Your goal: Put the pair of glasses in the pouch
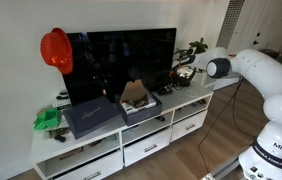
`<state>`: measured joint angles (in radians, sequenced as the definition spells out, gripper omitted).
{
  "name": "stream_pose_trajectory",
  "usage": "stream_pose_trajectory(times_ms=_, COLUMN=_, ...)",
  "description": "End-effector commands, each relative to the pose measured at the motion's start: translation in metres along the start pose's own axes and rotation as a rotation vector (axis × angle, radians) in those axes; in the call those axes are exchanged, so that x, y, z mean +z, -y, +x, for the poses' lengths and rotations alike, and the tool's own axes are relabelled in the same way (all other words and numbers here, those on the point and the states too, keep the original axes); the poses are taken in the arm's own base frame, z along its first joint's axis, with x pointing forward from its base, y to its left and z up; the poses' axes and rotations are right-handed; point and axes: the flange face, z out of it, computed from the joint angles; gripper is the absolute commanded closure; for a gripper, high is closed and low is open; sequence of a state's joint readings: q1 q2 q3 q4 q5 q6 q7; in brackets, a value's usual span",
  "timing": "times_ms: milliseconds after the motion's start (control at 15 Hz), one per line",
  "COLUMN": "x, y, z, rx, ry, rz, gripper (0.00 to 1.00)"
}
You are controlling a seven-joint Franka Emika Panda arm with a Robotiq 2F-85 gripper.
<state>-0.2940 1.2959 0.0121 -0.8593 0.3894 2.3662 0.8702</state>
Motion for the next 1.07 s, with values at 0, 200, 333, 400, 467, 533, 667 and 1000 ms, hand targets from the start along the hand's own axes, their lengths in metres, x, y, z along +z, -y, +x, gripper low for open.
stream_pose_trajectory(times_ms=0, x=0.011, y=0.008, z=-0.008, rx=0.028, ry=-0.042, rz=0.100, gripper=0.93)
stream_pose_trajectory(times_ms=200, x=0.017, y=0.011, z=-0.015, rx=0.027, ry=-0.059, rz=0.152, gripper=0.93)
stream_pose_trajectory(times_ms=333, x=0.021, y=0.011, z=-0.019, rx=0.035, ry=-0.060, rz=0.174, gripper=0.93)
stream_pose_trajectory(times_ms=400, x=0.022, y=0.011, z=-0.019, rx=0.041, ry=-0.062, rz=0.189, gripper=0.93)
stream_pose_trajectory(times_ms=467, x=0.024, y=0.011, z=-0.020, rx=0.047, ry=-0.067, rz=0.203, gripper=0.93)
stream_pose_trajectory(times_ms=533, x=0.026, y=0.011, z=-0.020, rx=0.054, ry=-0.071, rz=0.211, gripper=0.93)
stream_pose_trajectory(times_ms=667, x=0.030, y=0.009, z=-0.021, rx=0.063, ry=-0.078, rz=0.226, gripper=0.93)
stream_pose_trajectory(times_ms=1000, x=0.034, y=0.007, z=-0.022, rx=0.085, ry=-0.081, rz=0.225, gripper=0.93)
